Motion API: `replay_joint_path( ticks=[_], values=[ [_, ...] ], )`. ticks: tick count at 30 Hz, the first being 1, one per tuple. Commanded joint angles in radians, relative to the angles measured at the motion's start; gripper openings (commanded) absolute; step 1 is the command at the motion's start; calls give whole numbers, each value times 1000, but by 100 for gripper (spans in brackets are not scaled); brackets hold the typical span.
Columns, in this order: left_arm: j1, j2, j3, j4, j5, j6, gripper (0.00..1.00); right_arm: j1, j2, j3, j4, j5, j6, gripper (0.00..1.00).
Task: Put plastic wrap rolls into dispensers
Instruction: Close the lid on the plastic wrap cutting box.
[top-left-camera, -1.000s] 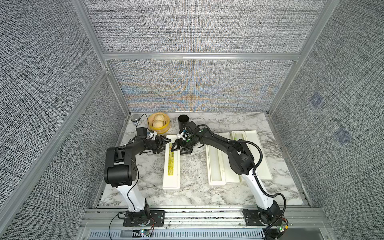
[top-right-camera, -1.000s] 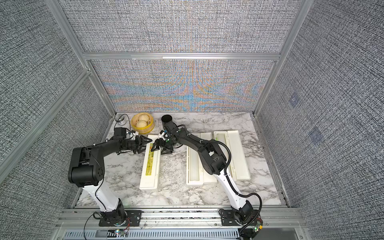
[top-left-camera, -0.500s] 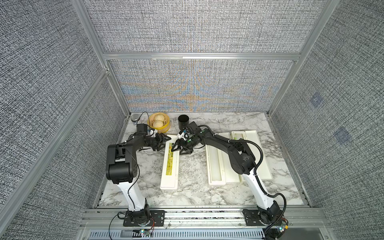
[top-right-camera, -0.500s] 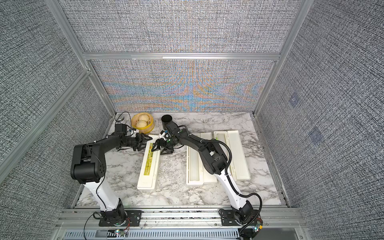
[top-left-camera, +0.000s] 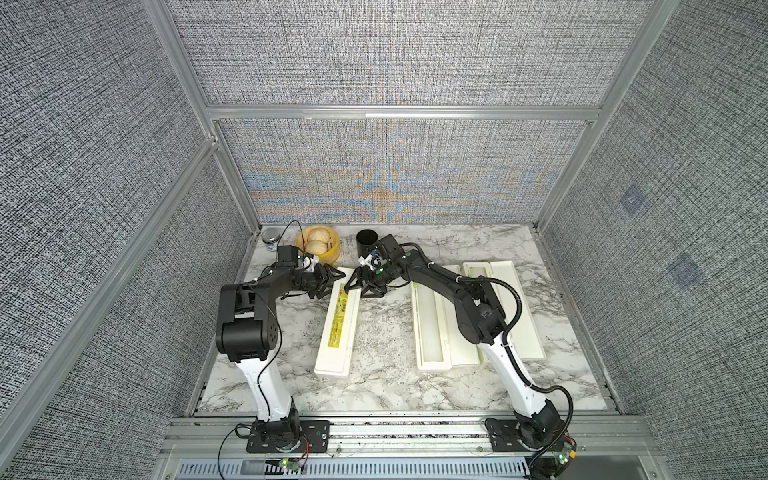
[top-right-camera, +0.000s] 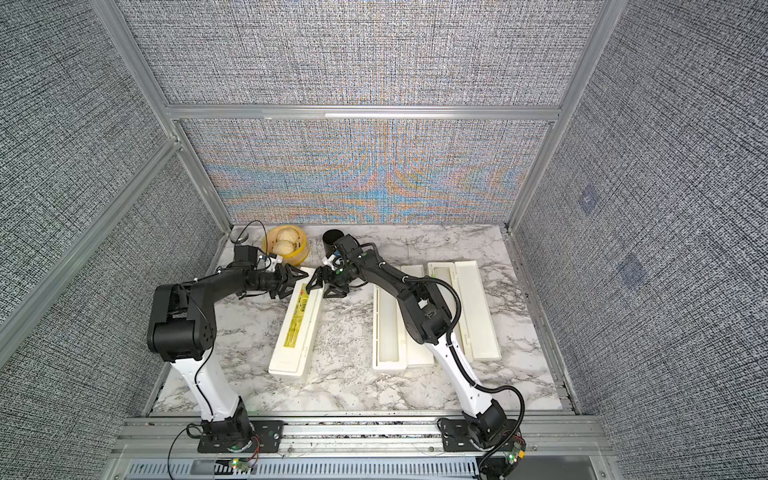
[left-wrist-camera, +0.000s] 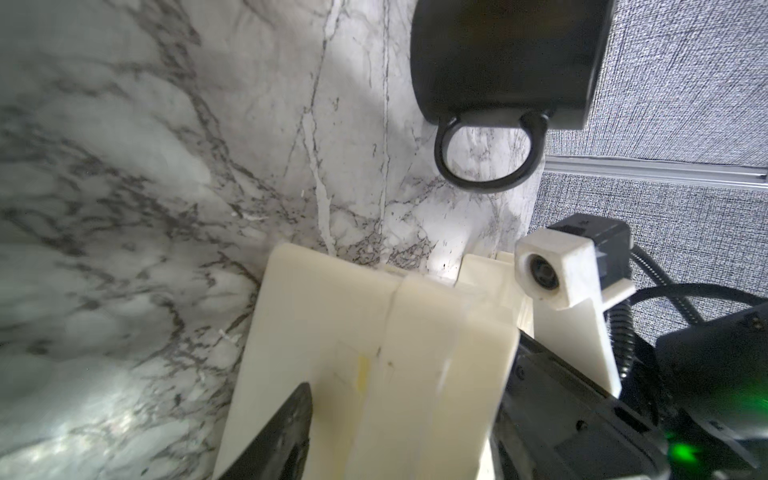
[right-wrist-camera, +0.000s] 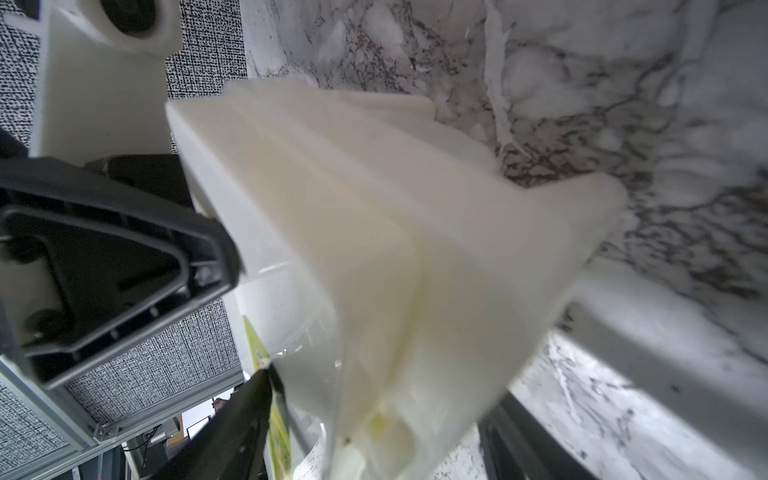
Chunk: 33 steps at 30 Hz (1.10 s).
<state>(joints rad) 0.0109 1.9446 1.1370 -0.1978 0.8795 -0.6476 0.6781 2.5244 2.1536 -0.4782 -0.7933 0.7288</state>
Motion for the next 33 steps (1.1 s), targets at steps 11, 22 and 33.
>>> replay_joint_path(
  ticks=[11, 22, 33],
  values=[
    [-80, -69, -134, -131, -20, -136, 61, 8, -33, -82, 87, 24, -28, 75],
    [-44, -109, -162, -263, -28, -33, 61, -15, -110, -193, 90, 87, -49, 75],
    [-29, -226, -251, -357, -38, 17, 61, -31, -138, -216, 82, 106, -70, 74]
  ],
)
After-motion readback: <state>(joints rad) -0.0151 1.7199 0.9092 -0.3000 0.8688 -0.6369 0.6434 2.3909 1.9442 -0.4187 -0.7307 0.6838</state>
